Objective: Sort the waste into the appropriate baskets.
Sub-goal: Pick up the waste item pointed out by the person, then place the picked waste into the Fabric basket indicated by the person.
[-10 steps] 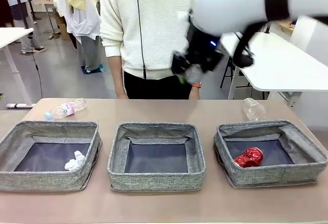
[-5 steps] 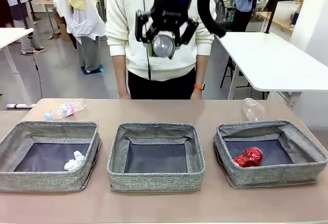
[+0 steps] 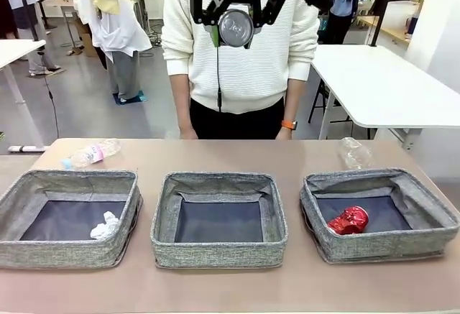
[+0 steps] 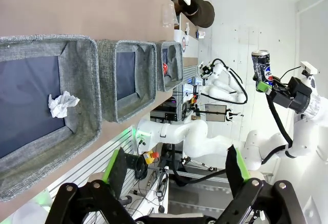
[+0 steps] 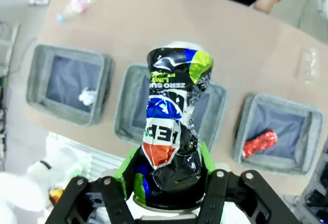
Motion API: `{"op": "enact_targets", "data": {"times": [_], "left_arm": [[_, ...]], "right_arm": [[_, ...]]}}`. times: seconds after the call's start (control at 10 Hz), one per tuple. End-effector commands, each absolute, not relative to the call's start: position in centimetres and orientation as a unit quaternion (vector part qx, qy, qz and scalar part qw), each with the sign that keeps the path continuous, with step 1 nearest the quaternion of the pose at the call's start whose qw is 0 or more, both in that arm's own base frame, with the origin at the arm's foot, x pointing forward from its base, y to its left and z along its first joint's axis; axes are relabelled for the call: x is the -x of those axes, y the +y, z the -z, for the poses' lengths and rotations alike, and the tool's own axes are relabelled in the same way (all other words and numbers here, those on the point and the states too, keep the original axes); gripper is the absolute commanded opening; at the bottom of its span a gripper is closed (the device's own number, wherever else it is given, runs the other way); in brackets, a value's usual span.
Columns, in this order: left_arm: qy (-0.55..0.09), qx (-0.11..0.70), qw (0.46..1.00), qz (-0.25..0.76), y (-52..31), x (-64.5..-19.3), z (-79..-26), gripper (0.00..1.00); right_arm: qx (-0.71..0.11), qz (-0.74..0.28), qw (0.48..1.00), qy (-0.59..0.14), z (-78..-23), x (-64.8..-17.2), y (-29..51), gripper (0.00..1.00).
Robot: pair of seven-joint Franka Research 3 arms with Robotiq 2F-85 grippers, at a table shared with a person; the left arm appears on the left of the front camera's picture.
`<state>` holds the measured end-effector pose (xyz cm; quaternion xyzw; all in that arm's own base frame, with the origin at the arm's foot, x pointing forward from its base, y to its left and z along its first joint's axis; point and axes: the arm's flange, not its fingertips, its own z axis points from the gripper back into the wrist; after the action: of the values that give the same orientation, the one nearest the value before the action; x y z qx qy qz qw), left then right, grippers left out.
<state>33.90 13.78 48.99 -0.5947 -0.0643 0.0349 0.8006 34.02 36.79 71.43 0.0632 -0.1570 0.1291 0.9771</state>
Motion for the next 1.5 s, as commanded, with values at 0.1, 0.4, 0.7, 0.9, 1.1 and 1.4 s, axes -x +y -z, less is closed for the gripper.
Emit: {"op": "enact_targets", "data": {"times": [0.1,0.4,0.7,0.9,1.1,1.4], "left_arm": [[-0.068,0.600,0.796,-0.038,13.78,-33.94,-49.28,1.00],[-0.068,0.600,0.796,-0.038,13.78,-33.94,-49.28,1.00],[-0.068,0.600,0.796,-0.038,13.78,-33.94,-49.28,1.00],[-0.068,0.600,0.796,-0.038,13.78,-33.94,-49.28,1.00],[-0.068,0.600,0.796,-0.038,13.78,-33.94,-49.28,1.00],[-0.068,0.600,0.796,-0.038,13.78,-33.94,-49.28,1.00]], "right_arm": [[-0.065,-0.129,0.977,-0.159,-71.80,-33.60,36.72,0.52],[-0.065,-0.129,0.977,-0.159,-71.80,-33.60,36.72,0.52],[-0.065,-0.129,0.977,-0.159,-71.80,-33.60,36.72,0.52],[-0.065,-0.129,0.977,-0.159,-71.80,-33.60,36.72,0.52],[-0.065,-0.129,0.977,-0.159,-71.80,-33.60,36.72,0.52],[-0.065,-0.129,0.977,-0.159,-71.80,-33.60,36.72,0.52]]}}
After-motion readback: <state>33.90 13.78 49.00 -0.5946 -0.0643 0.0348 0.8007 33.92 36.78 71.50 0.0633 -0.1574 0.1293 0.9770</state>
